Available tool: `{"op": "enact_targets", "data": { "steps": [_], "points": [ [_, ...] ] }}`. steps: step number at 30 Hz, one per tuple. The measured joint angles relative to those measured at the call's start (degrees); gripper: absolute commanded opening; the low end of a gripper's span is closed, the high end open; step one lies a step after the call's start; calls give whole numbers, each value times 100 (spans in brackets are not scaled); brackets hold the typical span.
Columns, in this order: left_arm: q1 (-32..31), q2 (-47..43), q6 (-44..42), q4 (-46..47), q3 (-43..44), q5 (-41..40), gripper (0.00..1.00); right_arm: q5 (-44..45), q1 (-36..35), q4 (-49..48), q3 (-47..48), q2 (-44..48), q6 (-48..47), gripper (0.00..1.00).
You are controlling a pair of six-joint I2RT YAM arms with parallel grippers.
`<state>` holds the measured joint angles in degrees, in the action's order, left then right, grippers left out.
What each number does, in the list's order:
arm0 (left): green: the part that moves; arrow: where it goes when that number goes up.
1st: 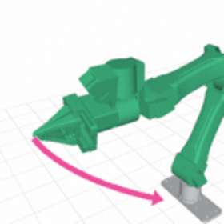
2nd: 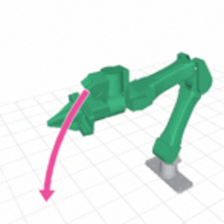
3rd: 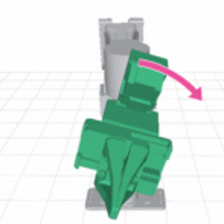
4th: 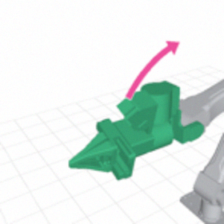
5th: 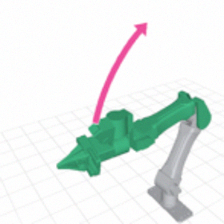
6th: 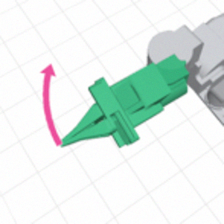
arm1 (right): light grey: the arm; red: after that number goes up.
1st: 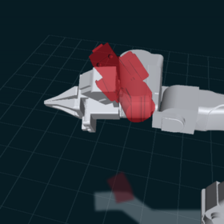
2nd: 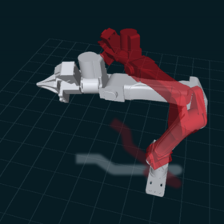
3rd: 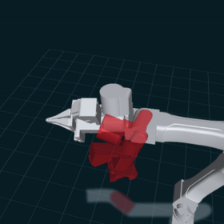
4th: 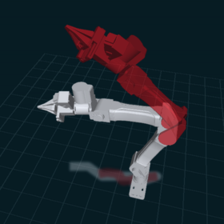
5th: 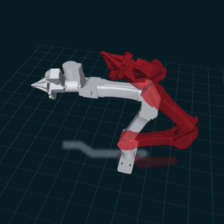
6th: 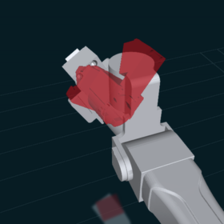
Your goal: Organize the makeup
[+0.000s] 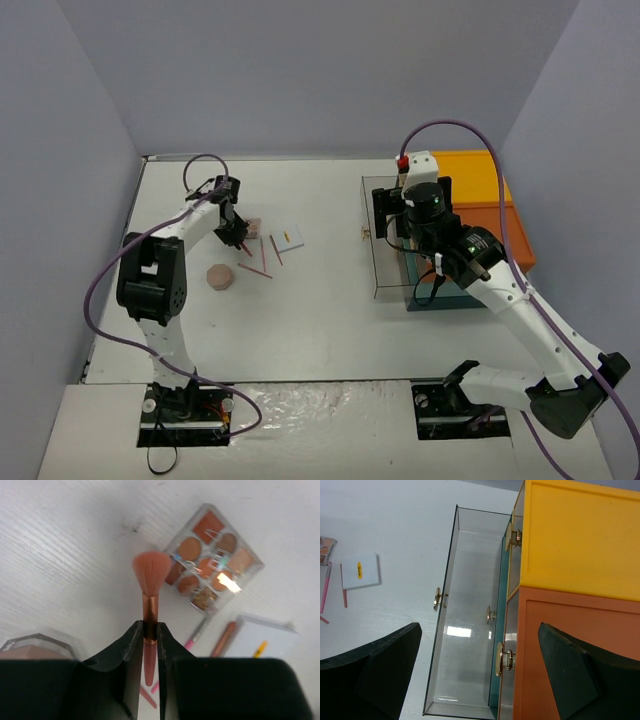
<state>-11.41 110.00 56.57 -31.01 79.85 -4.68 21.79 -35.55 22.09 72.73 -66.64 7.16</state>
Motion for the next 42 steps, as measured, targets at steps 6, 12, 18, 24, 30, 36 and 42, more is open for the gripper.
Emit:
{"op": "enact_targets", "data": {
  "steps": [6, 12, 18, 24, 30, 36, 42],
  "points": [
    [-173, -974, -185, 453, 32, 540, 0, -19, 0, -1, 0, -2, -2, 100],
    [-1131, -1241, -19, 1172, 736, 1143, 0, -6, 15, -3, 2, 31, -20, 100],
    [-2280, -592, 323, 1933, 1607, 1748, 0, 91, 33, -68, 1, 448, -22, 100],
    [-2854, 265, 421, 2060, 2363, 1916, 15, 102, 33, -239, 2, 1064, -58, 100],
    [-3123, 543, 450, 1962, 2494, 1899, 52, 136, 37, -347, 0, 1364, -138, 100],
    [-3155, 404, 361, 1796, 2434, 1637, 60, 134, 37, -381, -4, 1377, -169, 100],
    [-3137, -621, 180, 971, 1634, 654, 96, 131, 37, -391, -5, 1341, -240, 100]
  ]
}}
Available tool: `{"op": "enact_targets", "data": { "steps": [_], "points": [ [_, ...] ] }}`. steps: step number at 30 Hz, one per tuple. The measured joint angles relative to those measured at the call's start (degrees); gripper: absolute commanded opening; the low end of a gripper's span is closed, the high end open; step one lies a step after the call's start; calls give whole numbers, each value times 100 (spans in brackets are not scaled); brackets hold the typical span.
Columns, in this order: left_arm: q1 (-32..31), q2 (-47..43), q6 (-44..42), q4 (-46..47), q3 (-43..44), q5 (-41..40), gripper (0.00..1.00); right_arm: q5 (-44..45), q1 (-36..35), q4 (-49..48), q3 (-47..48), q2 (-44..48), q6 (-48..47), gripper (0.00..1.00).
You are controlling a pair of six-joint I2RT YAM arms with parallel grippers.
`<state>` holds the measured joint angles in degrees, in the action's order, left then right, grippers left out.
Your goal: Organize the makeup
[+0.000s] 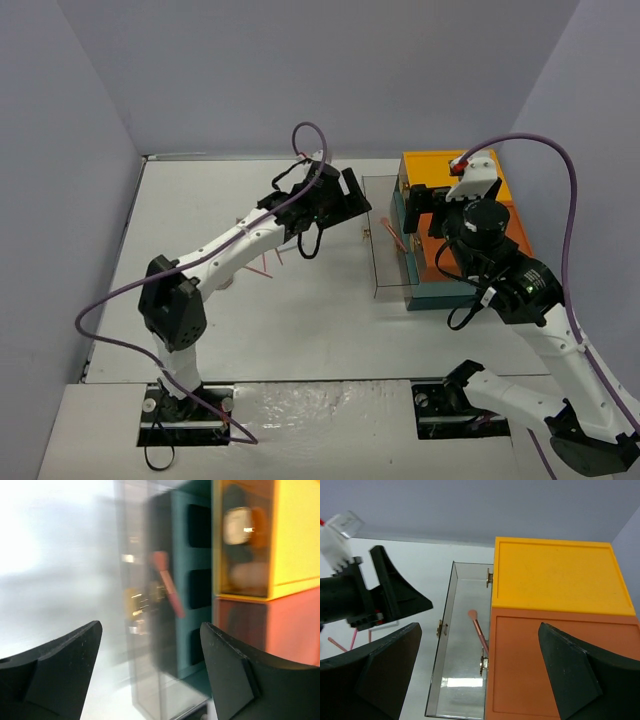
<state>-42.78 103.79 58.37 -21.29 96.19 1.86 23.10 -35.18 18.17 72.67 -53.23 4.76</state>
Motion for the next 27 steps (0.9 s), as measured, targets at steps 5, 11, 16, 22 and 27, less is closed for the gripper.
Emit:
{"op": "enact_targets", "data": {
  "steps": [5, 11, 16, 22, 27],
  "points": [
    [137, -1168, 150, -846, -936, -1200, 96, -45, 0, -61, -5, -81, -54, 100],
    [851, -1550, 753, -1439, -1897, -1817, 86, -204, 0, -134, -21, -289, -97, 100],
    [1309, -1229, 1102, -1797, -2238, -1912, 78, -306, 0, -182, -163, -306, -125, 100],
    [1657, -758, 1434, -1893, -2239, -1812, 69, -330, 0, -214, -314, -305, -125, 100],
    [1841, -482, 1693, -1903, -2239, -1703, 57, -349, 0, -230, -327, -289, -145, 100]
  ]
}}
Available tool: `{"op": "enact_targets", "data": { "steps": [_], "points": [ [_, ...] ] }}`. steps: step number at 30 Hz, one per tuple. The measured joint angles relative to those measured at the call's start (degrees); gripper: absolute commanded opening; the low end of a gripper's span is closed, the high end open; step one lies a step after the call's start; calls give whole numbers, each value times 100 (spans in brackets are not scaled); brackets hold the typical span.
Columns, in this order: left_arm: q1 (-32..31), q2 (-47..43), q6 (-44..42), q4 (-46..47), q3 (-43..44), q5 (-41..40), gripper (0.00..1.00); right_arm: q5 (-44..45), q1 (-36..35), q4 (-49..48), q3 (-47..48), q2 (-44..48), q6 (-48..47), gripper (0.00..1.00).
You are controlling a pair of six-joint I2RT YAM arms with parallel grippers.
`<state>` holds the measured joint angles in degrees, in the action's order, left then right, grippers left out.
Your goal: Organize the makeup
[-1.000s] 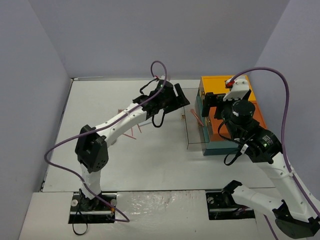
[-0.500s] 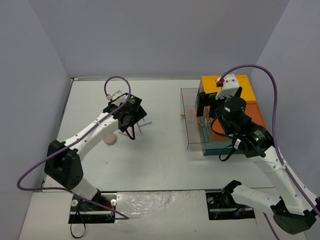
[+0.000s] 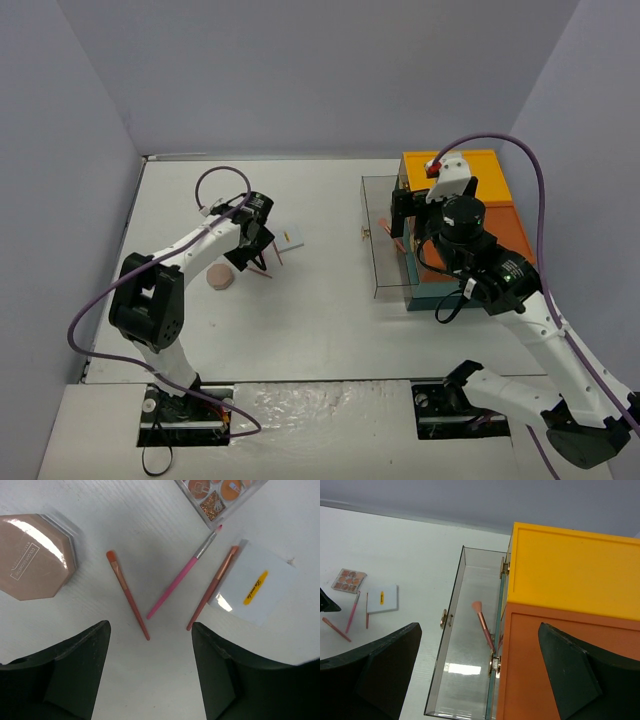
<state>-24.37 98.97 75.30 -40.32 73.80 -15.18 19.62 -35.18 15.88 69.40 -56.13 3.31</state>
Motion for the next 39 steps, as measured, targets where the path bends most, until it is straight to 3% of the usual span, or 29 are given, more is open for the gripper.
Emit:
{"op": "enact_targets", "data": {
  "steps": [10, 25, 30, 39],
  "points": [
    [234, 435, 319, 167, -74, 290, 40, 2, 1, -32, -137, 193, -18, 100],
    [421, 672, 403, 383, -341, 563, 33, 5, 0, -31, -183, 269, -19, 100],
    [425, 679, 480, 358, -343, 627, 22, 7, 0, -31, -185, 274, -17, 100],
    [425, 682, 569, 247, -346, 758, 15, 55, 0, -31, -192, 274, -15, 100]
  ]
}}
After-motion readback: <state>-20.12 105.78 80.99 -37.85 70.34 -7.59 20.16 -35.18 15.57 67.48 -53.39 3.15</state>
